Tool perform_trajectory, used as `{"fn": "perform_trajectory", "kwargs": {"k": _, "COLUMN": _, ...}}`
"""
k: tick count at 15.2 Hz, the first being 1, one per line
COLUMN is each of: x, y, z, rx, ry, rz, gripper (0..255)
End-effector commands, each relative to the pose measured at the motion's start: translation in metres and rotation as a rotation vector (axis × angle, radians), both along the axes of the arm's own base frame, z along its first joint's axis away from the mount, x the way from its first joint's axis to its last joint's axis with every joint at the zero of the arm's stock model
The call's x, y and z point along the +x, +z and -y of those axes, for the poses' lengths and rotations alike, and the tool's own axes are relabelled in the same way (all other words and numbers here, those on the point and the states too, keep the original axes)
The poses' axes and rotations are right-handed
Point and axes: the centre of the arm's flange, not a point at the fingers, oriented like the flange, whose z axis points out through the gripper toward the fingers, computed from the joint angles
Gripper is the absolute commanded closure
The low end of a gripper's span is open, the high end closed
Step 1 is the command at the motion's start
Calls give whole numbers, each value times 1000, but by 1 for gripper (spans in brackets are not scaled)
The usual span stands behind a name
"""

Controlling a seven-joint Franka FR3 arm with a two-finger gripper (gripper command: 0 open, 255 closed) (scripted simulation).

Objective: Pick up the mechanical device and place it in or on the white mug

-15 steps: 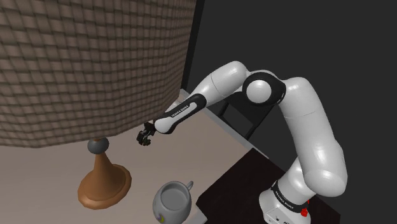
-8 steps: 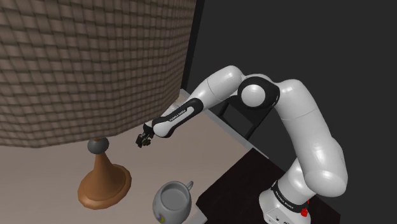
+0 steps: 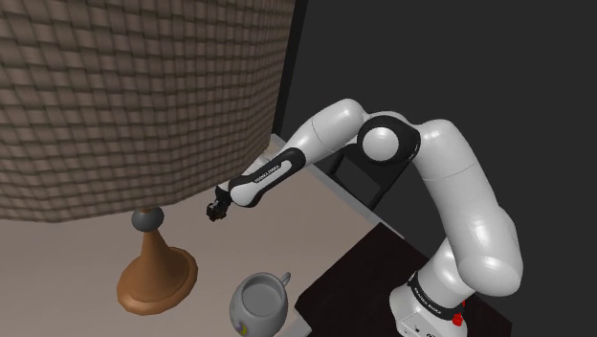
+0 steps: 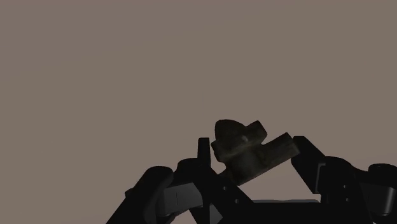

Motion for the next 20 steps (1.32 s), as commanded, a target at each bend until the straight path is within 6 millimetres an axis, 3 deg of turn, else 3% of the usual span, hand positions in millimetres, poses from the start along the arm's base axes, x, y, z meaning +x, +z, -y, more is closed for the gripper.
{"fn": "perform_trajectory", "kwargs": {"k": 1, "x": 0, "y": 0, "z": 0, "rx": 0, "ry": 0, "rz": 0, "gripper": 255}}
{"fn": "perform_trajectory", "kwargs": {"k": 7, "x": 0, "y": 0, "z": 0, "rx": 0, "ry": 0, "rz": 0, "gripper": 255}}
{"fn": "perform_trajectory", "kwargs": {"k": 20, "x": 0, "y": 68, "z": 0, "rx": 0, "ry": 0, "rz": 0, "gripper": 255}}
